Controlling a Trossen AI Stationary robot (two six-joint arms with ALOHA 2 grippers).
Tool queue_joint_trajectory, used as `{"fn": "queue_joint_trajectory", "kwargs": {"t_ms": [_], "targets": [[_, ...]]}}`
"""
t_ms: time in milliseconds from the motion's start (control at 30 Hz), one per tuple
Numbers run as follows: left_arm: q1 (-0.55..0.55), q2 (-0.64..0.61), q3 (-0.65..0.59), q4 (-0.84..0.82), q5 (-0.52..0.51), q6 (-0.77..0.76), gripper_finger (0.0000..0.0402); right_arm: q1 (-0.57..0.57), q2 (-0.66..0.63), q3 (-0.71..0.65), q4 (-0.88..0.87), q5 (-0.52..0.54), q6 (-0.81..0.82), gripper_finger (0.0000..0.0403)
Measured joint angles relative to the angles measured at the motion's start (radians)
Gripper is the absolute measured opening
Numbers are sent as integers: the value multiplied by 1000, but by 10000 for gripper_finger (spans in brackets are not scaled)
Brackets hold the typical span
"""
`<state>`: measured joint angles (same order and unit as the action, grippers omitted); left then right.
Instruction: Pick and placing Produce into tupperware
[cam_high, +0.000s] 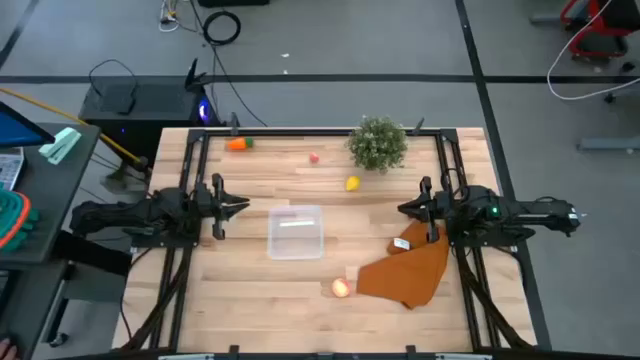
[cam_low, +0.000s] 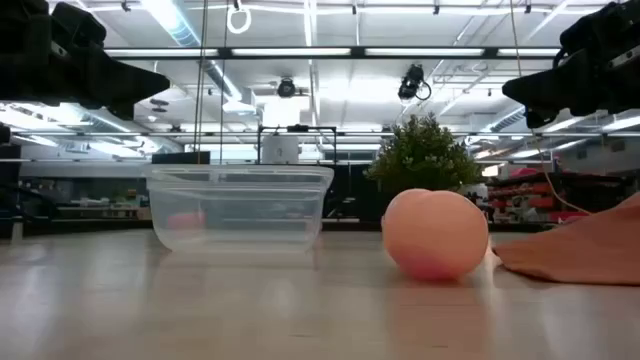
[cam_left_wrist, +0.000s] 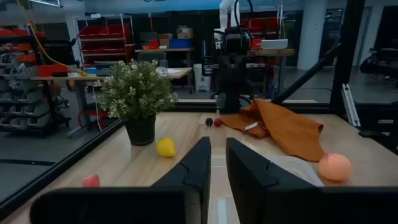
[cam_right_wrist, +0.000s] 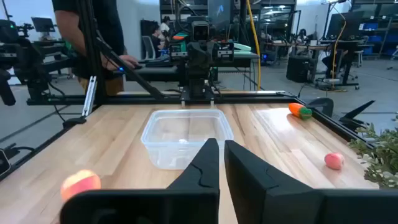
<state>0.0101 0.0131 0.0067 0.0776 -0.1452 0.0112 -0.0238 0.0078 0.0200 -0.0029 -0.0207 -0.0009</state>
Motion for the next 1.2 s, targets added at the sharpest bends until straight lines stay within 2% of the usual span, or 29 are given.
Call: {"fn": "queue_joint_trajectory", "kwargs": {"t_ms": [1200], "targets": [[0, 0, 0, 0, 0, 0, 54, 0, 0, 0, 0, 0, 0, 0]]}}
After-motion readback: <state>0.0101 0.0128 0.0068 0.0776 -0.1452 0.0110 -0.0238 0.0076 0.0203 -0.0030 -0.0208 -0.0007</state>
